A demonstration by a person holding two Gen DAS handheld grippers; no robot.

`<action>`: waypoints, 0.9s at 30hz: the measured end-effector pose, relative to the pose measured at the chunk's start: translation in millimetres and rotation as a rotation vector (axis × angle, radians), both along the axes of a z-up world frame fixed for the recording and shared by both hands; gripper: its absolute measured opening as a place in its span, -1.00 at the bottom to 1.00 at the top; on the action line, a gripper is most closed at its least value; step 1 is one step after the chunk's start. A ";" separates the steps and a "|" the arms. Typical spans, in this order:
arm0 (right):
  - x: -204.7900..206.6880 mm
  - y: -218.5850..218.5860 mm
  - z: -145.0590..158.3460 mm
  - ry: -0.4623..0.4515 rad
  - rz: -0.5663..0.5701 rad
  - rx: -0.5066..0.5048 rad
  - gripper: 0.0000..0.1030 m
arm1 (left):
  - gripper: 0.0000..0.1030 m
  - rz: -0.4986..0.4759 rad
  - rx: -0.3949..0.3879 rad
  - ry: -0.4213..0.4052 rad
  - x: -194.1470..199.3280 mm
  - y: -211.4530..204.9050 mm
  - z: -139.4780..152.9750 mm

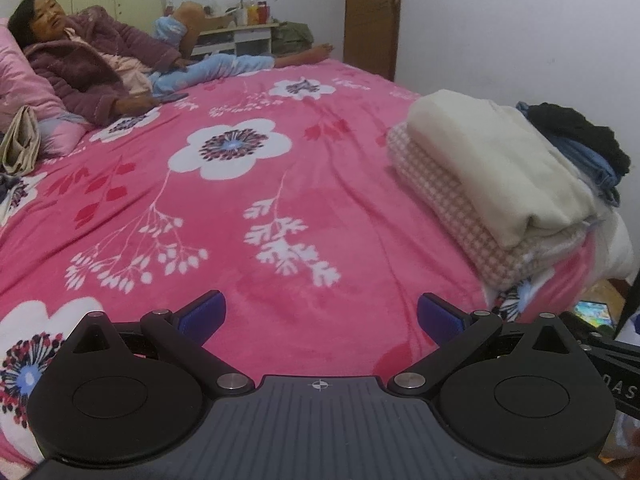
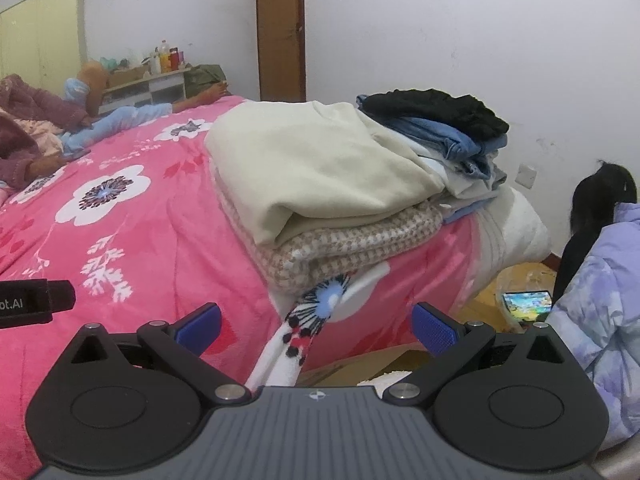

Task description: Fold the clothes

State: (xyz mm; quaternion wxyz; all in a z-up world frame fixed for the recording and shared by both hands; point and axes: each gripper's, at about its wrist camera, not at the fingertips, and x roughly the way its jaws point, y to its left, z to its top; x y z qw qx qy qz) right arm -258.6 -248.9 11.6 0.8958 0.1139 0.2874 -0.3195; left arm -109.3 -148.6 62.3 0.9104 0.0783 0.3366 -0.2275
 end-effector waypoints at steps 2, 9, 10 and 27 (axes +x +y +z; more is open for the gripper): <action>-0.2 -1.6 -0.4 0.002 -0.003 -0.003 1.00 | 0.99 -0.007 0.000 -0.001 -1.3 -1.1 0.5; -1.5 -4.0 -0.6 0.008 -0.007 -0.012 1.00 | 0.99 -0.029 0.009 -0.010 -5.9 -5.8 0.9; -1.7 -3.8 -0.5 0.007 -0.008 -0.013 1.00 | 0.99 -0.030 0.009 -0.010 -6.3 -6.0 0.7; 0.7 -1.1 -2.0 0.015 -0.007 -0.022 1.00 | 0.99 -0.046 0.006 -0.001 -5.0 -4.4 -1.6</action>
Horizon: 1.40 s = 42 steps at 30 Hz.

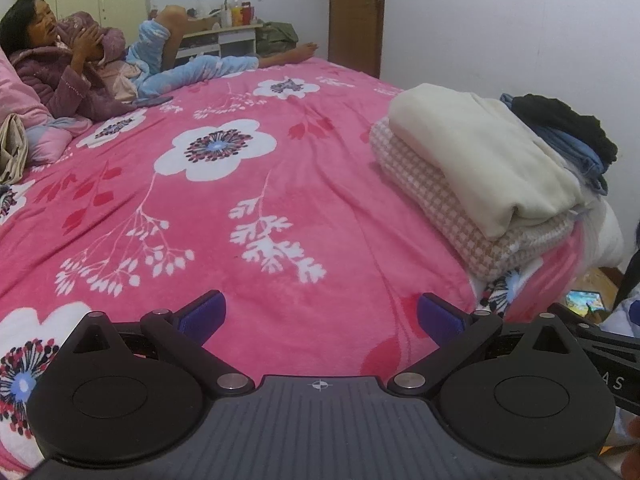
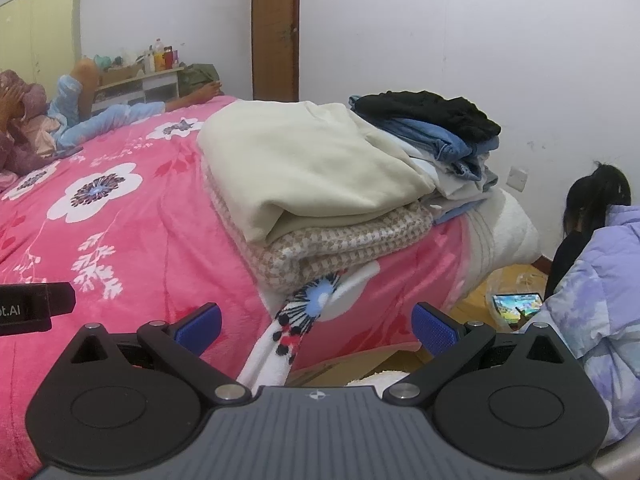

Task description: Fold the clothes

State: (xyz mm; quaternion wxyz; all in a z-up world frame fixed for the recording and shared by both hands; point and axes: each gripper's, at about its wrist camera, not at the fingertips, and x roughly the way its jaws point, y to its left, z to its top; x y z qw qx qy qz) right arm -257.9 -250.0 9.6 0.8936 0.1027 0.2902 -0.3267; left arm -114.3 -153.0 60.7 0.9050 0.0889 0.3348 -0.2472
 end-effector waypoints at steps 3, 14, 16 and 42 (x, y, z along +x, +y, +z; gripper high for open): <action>1.3 1.4 -0.4 0.002 0.002 -0.002 1.00 | 0.99 0.001 0.000 0.004 0.9 1.0 -0.7; 2.3 4.7 -0.5 0.005 -0.003 0.000 1.00 | 0.99 -0.003 0.004 0.005 0.0 2.9 -2.4; 2.3 5.0 -0.4 0.005 -0.002 0.000 1.00 | 0.99 -0.004 0.004 0.006 0.0 3.1 -2.5; -3.0 2.7 1.4 0.000 -0.013 -0.005 1.00 | 0.99 -0.013 0.000 0.009 -2.9 1.1 -2.4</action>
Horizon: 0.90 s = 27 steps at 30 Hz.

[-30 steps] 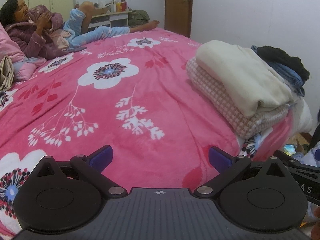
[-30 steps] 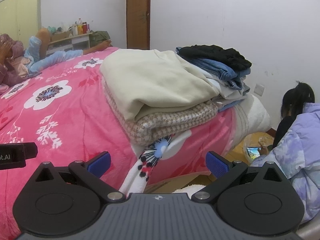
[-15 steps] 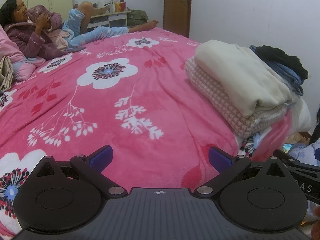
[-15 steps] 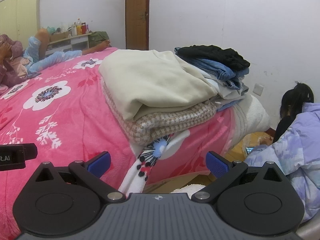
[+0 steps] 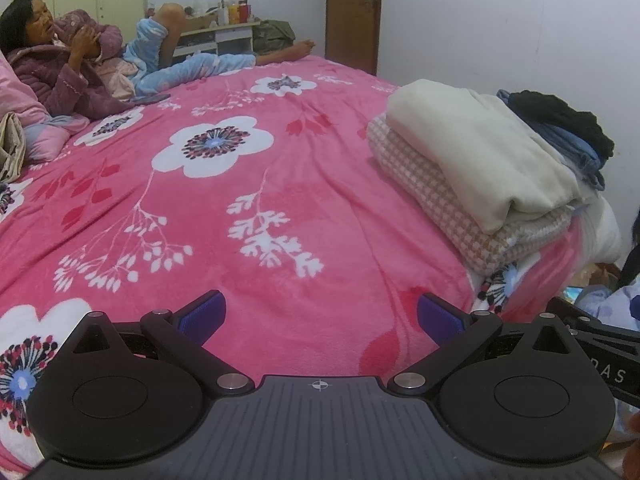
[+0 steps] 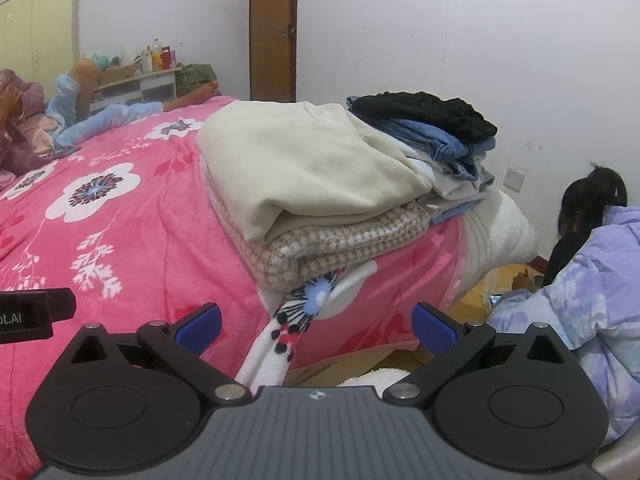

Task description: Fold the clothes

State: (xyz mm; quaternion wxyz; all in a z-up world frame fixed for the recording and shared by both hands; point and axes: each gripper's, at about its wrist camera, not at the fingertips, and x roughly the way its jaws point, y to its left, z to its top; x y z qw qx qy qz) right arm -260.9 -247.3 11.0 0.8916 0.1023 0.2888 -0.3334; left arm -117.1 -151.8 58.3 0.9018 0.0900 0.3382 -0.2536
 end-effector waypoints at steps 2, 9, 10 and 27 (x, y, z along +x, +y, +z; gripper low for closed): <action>-0.4 -1.0 0.5 -0.001 -0.002 -0.001 1.00 | 0.99 -0.002 0.000 0.002 -0.4 -1.0 -0.2; -2.5 -3.8 1.5 -0.001 -0.011 -0.002 1.00 | 0.99 -0.014 0.004 0.002 -3.3 -6.0 -1.4; -2.8 -4.3 1.2 -0.001 -0.012 -0.002 1.00 | 0.99 -0.016 0.007 0.003 -3.9 -7.0 -1.9; -6.8 -13.0 -2.4 0.000 -0.036 0.012 1.00 | 0.99 -0.034 0.025 0.008 -9.7 -20.1 -5.7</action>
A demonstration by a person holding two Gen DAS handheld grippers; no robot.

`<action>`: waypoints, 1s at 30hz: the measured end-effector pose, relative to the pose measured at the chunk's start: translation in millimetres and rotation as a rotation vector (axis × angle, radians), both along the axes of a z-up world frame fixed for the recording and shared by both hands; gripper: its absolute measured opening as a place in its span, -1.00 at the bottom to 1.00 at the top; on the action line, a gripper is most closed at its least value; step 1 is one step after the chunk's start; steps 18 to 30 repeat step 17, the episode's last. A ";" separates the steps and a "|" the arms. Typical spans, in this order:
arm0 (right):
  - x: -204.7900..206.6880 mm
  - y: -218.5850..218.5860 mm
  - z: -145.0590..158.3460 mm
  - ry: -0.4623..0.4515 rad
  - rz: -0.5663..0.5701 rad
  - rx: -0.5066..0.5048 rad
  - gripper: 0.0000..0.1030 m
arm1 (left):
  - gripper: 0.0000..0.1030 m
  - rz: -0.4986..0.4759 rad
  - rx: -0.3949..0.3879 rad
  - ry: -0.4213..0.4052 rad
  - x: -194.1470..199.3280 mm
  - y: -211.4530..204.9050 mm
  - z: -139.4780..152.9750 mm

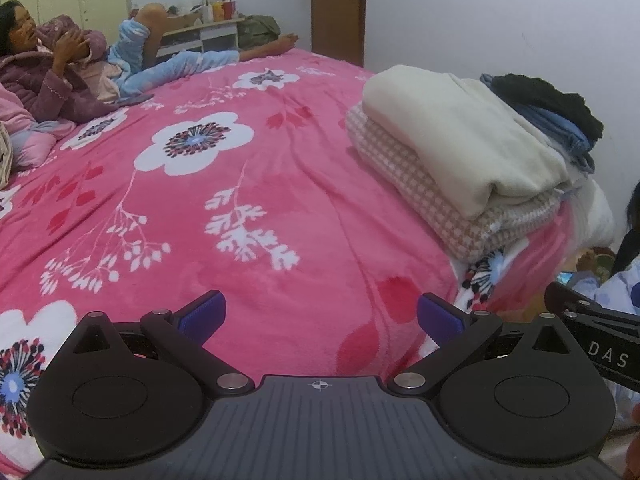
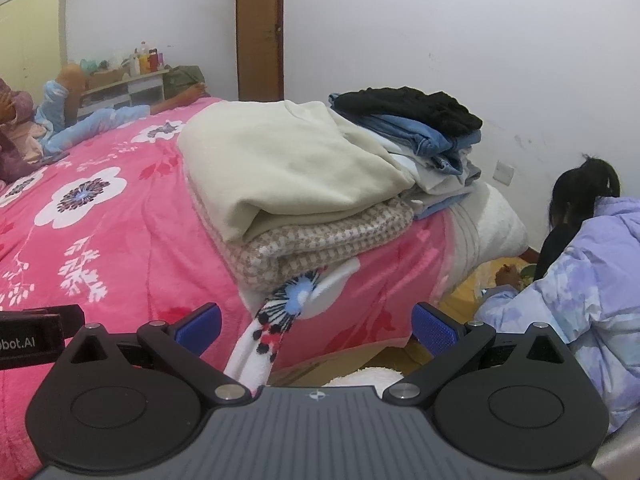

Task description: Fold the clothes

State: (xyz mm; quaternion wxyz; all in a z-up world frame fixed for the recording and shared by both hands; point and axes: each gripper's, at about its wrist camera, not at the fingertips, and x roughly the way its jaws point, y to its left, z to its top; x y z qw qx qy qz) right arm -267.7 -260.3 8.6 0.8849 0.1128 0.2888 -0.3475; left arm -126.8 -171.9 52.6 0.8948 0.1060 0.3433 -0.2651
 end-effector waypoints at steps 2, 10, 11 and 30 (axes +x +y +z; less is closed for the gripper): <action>-0.9 -0.2 0.0 -0.001 -0.002 0.000 1.00 | 0.99 -0.002 0.000 0.000 -0.8 -0.9 0.1; -2.3 -0.5 -1.6 0.001 -0.006 0.005 1.00 | 0.99 -0.002 0.003 0.002 -1.4 -1.5 -0.2; -2.1 -0.6 -1.9 0.001 -0.006 0.005 1.00 | 0.99 -0.001 0.003 0.002 -1.5 -1.5 0.0; -2.4 0.7 -1.7 -0.001 -0.007 0.005 1.00 | 0.99 0.002 0.002 0.002 -1.8 -1.9 -0.6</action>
